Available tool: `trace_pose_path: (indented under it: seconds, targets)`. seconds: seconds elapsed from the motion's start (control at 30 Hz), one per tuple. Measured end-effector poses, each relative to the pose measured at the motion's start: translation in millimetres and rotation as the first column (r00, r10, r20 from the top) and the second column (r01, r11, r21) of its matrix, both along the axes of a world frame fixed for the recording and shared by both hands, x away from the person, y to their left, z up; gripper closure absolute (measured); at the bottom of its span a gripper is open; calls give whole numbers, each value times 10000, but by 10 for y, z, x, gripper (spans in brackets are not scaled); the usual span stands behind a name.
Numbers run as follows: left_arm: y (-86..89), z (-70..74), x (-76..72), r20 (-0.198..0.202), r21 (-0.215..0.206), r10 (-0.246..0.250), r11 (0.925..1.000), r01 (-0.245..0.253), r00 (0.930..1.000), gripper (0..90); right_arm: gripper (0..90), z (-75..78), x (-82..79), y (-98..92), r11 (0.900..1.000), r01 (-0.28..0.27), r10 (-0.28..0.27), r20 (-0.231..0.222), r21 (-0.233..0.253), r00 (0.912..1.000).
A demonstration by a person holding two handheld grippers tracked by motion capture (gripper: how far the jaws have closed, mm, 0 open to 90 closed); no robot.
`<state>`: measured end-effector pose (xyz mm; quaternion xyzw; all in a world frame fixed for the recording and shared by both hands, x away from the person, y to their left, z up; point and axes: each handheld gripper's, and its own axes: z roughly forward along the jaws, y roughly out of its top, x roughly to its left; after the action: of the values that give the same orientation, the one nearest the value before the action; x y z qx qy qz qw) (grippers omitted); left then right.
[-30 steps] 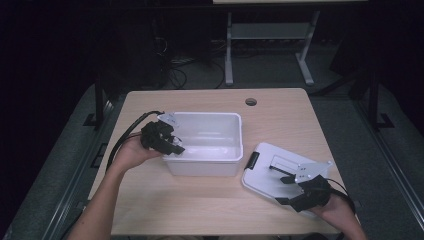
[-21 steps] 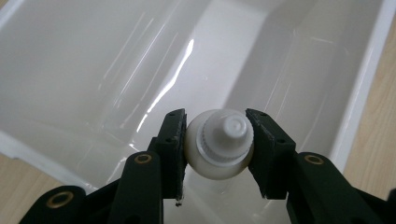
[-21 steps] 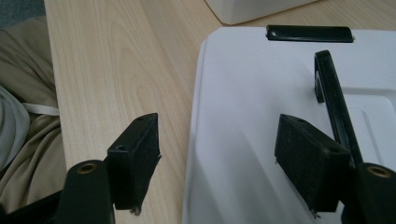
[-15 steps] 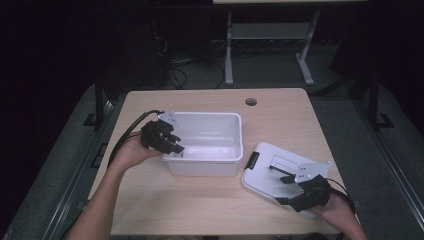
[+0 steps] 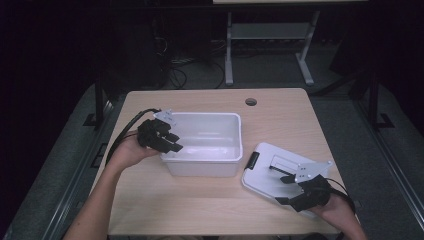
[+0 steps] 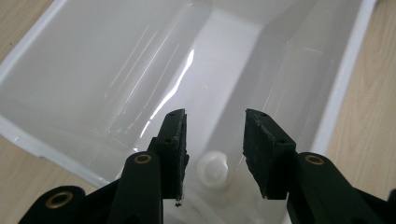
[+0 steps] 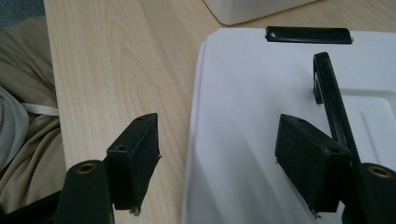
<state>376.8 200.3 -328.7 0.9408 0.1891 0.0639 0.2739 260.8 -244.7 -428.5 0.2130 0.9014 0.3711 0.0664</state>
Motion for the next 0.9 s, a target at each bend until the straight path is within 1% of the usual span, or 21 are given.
trace_pose_path:
  seconds: [0.17,0.27,0.37,0.4,0.5,0.57,0.7,0.77,0.83,0.9]
  targets:
    - [21,99,-70,187,3,102,9999,-102,9998,560,298,4,-1,6,10000,3,-3,-6,1,10000]
    - [45,150,-117,288,40,64,10000,-65,9996,552,298,5,-4,12,10000,13,-14,-22,-25,10000]
    - [76,188,-164,258,-18,92,10000,-91,9996,544,298,9,-7,13,10000,-1,1,15,-19,10000]
    - [87,201,-184,319,-33,95,10000,-94,9994,542,298,12,-11,13,10000,12,-12,13,-36,10000]
    - [119,247,-244,324,24,80,10000,-81,9994,534,298,23,-18,12,10000,8,-8,41,-27,10000]
    - [131,269,-282,342,22,108,9999,-109,9994,529,298,27,-19,5,10000,16,-16,91,-13,10000]
    - [175,315,-385,503,44,92,9999,-94,9987,521,297,24,-12,2,10000,27,-27,96,-27,10000]
    - [209,336,-422,502,28,43,10000,-44,9987,520,297,20,-10,5,10000,-25,25,89,-33,10000]
    - [243,348,-456,533,81,118,9999,-122,9985,517,298,19,-13,8,10000,-49,50,87,-57,10000]
    - [275,355,-479,555,28,173,9998,-175,9983,514,297,21,-15,8,10000,-42,43,82,-64,10000]
